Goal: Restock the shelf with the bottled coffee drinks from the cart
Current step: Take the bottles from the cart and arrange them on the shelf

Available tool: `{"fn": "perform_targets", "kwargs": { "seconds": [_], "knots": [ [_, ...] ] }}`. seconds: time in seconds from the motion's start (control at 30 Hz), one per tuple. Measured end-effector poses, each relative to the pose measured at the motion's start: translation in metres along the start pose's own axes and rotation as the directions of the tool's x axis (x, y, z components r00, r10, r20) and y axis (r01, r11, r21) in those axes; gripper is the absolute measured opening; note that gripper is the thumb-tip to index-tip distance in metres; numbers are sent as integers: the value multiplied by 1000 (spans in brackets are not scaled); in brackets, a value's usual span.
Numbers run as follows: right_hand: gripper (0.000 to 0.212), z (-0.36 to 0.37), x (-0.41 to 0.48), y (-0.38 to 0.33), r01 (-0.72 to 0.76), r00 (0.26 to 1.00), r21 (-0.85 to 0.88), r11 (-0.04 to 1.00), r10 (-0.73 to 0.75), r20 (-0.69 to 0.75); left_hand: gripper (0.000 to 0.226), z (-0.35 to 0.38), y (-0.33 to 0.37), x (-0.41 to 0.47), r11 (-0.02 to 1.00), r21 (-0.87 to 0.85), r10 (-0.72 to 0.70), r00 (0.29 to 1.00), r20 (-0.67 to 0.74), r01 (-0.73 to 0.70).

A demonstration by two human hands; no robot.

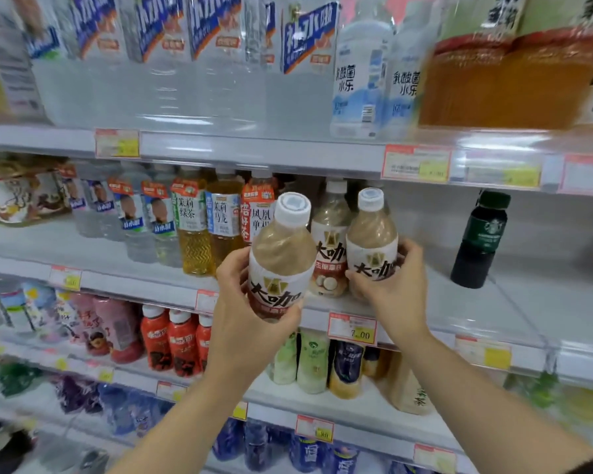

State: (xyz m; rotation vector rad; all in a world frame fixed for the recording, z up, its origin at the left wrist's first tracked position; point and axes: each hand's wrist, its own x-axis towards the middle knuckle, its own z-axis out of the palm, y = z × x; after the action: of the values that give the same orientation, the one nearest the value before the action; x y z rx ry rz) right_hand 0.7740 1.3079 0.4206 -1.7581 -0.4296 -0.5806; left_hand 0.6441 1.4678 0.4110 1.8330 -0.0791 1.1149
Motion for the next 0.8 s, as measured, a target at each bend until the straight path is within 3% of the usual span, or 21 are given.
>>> {"fn": "perform_targets", "kwargs": {
  "seconds": [0.13, 0.23, 0.33, 0.4, 0.6, 0.8],
  "knots": [
    [76, 4, 15, 9, -90, 994, -54, 994, 93, 52, 84, 11, -5, -2, 998, 5, -56, 998, -36, 56],
    [74, 0, 27, 14, -101, 972, -111, 989, 121, 200, 83, 21, -4, -3, 995, -5, -96, 995, -41, 96],
    [58, -14, 36, 13, -128, 928, -80, 989, 148, 341, 83, 29, -3, -2, 993, -25, -118, 992, -49, 117],
    [65, -23, 40, 13, -108, 909, -84, 991, 132, 394, 83, 35, -1, -1, 992, -36, -124, 990, -63, 122],
    [80, -20, 47, 9, -126, 883, -46, 991, 133, 450, 84, 48, 5, 3, 986, -75, -152, 985, -81, 146],
    [82, -20, 44, 10, -120, 883, -1, 993, 108, 457, 82, 58, 13, -3, 984, -86, -165, 981, -98, 156]
  ]
}}
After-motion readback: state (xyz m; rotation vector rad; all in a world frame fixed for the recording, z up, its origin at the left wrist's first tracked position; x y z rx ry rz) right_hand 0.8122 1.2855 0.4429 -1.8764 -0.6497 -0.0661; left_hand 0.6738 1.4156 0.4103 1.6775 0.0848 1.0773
